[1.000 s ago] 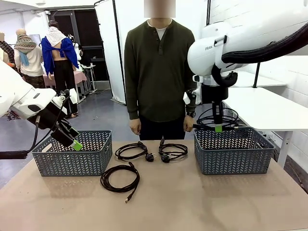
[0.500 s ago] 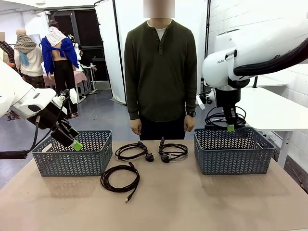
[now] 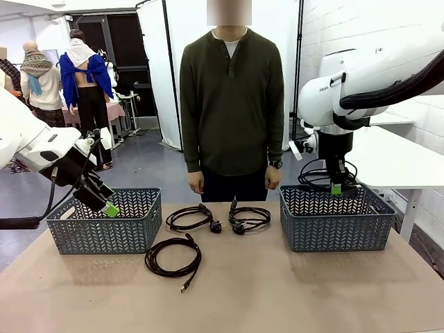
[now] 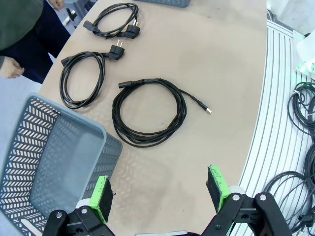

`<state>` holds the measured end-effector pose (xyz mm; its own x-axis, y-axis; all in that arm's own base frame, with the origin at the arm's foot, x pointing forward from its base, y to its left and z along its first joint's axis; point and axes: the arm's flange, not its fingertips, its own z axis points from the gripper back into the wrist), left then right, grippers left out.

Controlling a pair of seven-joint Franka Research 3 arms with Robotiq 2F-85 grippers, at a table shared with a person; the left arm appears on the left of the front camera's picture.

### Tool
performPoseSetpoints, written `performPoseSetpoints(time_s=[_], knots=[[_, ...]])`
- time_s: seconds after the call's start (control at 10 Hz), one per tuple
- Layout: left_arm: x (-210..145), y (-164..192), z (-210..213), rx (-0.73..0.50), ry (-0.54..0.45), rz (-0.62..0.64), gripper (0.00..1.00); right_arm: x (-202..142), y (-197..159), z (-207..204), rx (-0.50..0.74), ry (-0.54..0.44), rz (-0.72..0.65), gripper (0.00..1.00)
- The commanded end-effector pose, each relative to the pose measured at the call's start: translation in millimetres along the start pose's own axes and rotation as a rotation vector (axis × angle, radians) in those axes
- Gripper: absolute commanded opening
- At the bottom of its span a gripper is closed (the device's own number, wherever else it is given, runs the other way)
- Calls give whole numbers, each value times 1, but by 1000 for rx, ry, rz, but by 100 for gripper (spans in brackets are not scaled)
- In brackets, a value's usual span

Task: Organize the cables according to human instructions.
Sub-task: Pick up a bundle of cables and place it in the basket indicated by the human.

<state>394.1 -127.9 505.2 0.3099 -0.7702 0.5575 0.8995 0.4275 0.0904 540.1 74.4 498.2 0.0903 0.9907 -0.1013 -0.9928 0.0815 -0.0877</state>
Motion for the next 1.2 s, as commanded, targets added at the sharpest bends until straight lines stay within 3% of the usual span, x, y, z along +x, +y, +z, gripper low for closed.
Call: performPoseSetpoints(time_s=[0.0,0.5,1.1], knots=[[-2,5,0,-16,-17,-12,100,0,1,1,-12,12,2,0],[-2,5,0,-16,-17,-12,100,1,0,0,-1,3,2,0],[-2,5,0,-16,-17,-12,100,-1,-26,-19,26,-51,48,0]])
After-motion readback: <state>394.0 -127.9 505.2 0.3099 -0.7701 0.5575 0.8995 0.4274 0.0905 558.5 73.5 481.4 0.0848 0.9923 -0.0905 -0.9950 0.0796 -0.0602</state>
